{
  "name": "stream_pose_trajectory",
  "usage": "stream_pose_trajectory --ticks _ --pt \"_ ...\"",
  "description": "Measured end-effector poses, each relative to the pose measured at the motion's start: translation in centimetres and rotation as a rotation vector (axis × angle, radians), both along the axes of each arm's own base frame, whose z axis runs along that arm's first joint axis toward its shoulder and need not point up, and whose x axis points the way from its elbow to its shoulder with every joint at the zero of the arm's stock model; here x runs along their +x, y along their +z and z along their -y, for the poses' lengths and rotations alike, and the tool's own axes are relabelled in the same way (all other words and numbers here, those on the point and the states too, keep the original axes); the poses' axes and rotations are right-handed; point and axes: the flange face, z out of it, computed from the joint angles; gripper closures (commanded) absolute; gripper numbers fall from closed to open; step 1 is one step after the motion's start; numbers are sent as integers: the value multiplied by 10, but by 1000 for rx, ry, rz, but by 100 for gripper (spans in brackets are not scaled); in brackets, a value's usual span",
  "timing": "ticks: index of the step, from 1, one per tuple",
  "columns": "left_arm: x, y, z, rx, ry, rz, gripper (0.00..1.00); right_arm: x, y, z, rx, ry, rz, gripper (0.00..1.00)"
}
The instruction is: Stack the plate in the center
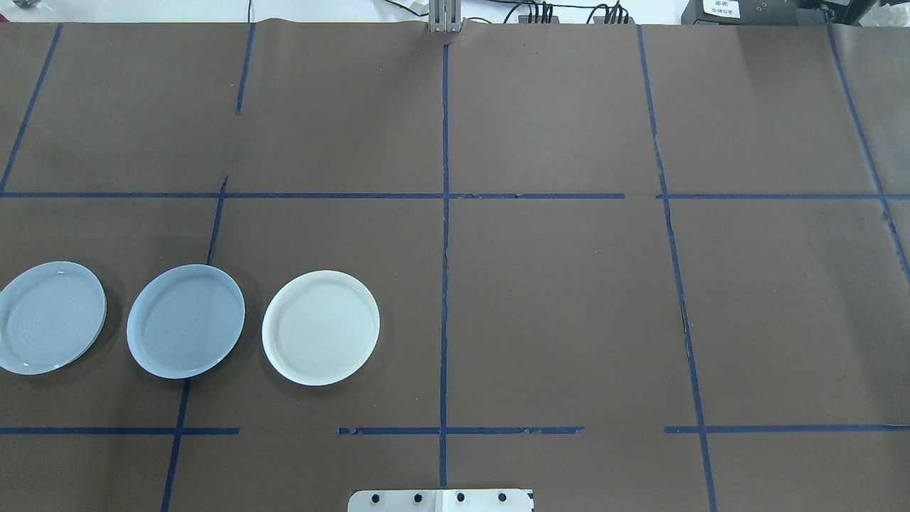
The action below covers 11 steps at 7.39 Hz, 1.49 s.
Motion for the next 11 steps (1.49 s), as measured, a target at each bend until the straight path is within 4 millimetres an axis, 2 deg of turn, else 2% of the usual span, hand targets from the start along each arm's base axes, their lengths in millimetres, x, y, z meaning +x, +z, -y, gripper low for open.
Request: stream_pose_trajectory --ticks 5,7,9,11 --pt "2 1 -2 -8 0 -8 0 0 0 0 0 0 0 0" --pt "13 -2 2 3 26 -11 0 0 0 0 0 0 0 0" --pt "47 -6 10 45 98 -13 0 0 0 0 0 0 0 0" --pt "82 -2 13 19 106 -17 0 0 0 0 0 0 0 0"
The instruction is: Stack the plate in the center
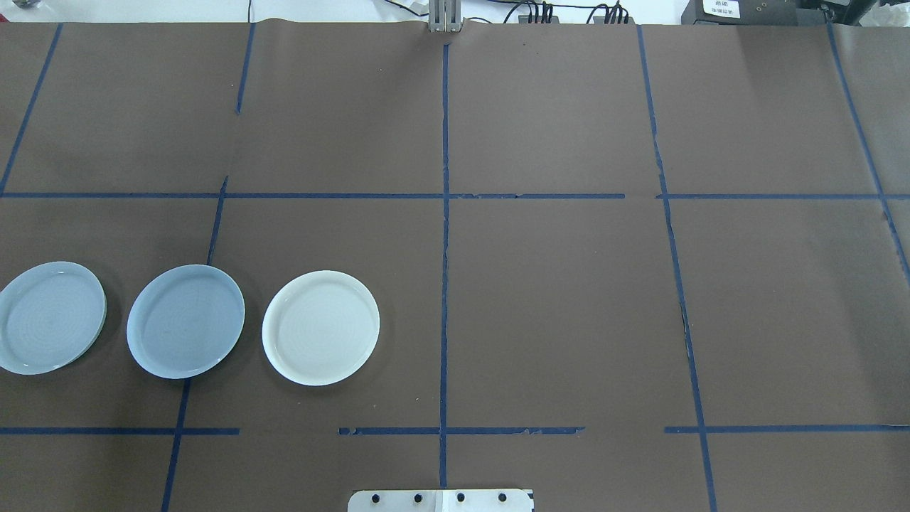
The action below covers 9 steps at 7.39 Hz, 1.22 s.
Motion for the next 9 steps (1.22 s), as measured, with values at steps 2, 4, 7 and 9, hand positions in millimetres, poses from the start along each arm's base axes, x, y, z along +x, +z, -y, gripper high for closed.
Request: stream_pose_trajectory --ticks 2,4,7,9 --pt "37 25 -1 -6 -29 -15 0 0 0 0 0 0 0 0" --pt "82 51 -11 -14 -20 -41 0 0 0 0 0 0 0 0" --pt "119 70 -25 -36 29 -51 11 0 0 0 0 0 0 0" --pt "131 71 -29 -49 50 -54 11 0 0 0 0 0 0 0"
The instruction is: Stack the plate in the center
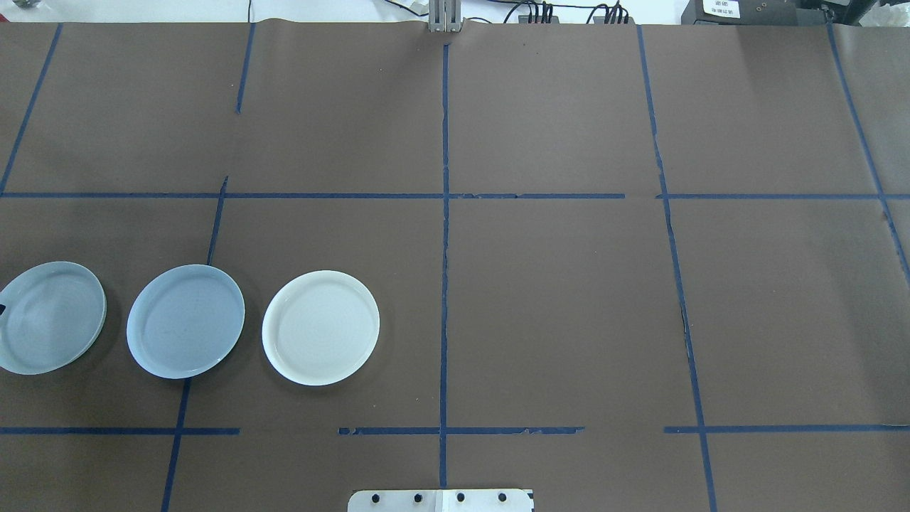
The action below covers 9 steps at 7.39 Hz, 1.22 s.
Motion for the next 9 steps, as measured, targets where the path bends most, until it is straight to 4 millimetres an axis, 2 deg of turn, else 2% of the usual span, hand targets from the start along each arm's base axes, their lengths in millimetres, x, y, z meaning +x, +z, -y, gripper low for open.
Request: stream_pose_trajectory --ticks 1,2,3,4,5,9 --pt "4 0 -1 -2 8 -1 11 0 0 0 0 0 0 0" --pt "6 0 -2 -3 12 -2 18 0 0 0 0 0 0 0" --pt "7 -1 -2 -2 14 -3 51 0 0 0 0 0 0 0" --pt "8 -2 -2 -1 16 -4 90 0 0 0 0 0 0 0" --pt "8 -3 -2 -8 20 -13 100 0 0 0 0 0 0 0" --pt "11 -8 -8 -53 50 -83 100 0 0 0 0 0 0 0"
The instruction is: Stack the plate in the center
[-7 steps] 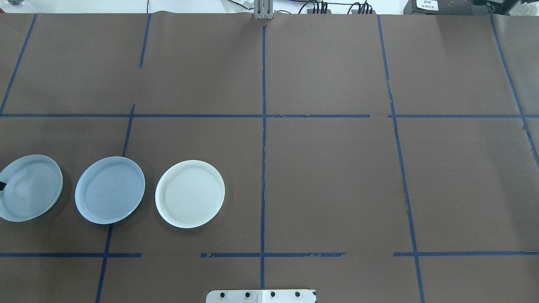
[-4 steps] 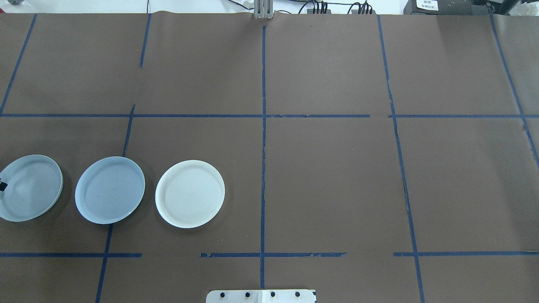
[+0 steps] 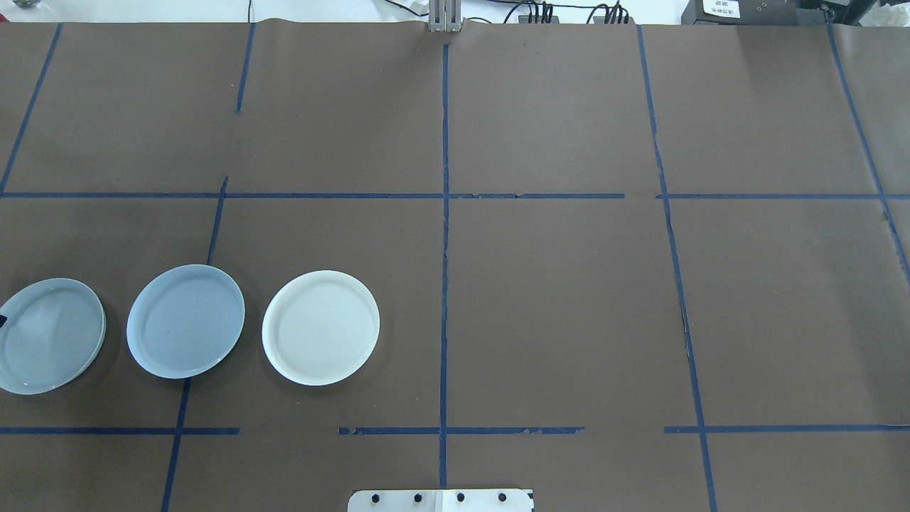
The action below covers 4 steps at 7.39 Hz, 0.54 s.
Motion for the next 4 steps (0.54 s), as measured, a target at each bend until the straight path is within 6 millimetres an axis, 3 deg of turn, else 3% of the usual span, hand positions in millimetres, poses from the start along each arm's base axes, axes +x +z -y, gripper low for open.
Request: stream_pose_trajectory --ticks 2,4 --pt "-3 1 -6 -26 13 -37 100 0 0 0 0 0 0 0" --pt "-27 -10 -9 -65 0 -149 100 0 0 0 0 0 0 0"
